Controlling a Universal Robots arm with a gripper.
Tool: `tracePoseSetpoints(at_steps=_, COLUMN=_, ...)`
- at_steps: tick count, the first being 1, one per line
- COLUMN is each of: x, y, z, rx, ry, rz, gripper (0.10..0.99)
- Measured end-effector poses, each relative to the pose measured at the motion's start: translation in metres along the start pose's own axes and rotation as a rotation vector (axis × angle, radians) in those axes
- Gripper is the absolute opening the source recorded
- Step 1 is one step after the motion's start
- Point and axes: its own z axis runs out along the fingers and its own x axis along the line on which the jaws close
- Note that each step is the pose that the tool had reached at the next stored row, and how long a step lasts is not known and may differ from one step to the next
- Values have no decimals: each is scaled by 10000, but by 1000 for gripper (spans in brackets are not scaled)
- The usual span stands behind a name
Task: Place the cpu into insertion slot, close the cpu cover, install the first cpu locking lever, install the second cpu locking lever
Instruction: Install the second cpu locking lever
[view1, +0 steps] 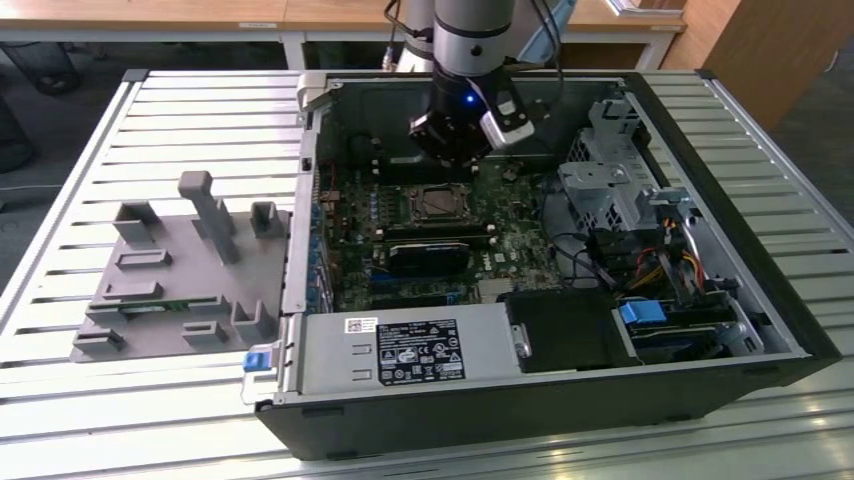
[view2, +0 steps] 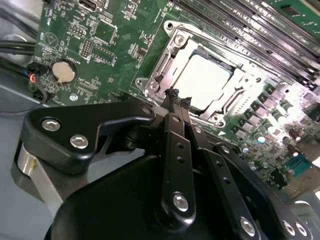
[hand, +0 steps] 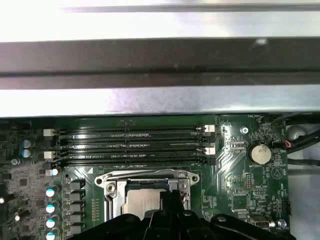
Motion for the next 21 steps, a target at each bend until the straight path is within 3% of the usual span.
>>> tracePoseSetpoints(at_steps=3, x=-1, y=-11, z=-9, rx=8, ry=-1, rz=-2, gripper=106)
tracePoseSetpoints(at_steps=12, x=-13, y=-257, z=-8, rx=-73, ry=3, rz=2, gripper=106)
tracePoseSetpoints(at_steps=16, x=-16, y=-304, z=-1, rx=-117, ry=96, rz=9, gripper=106)
tracePoseSetpoints(at_steps=21, x=-21, y=-405, z=6, rx=-182, ry=112, rz=10, gripper=106)
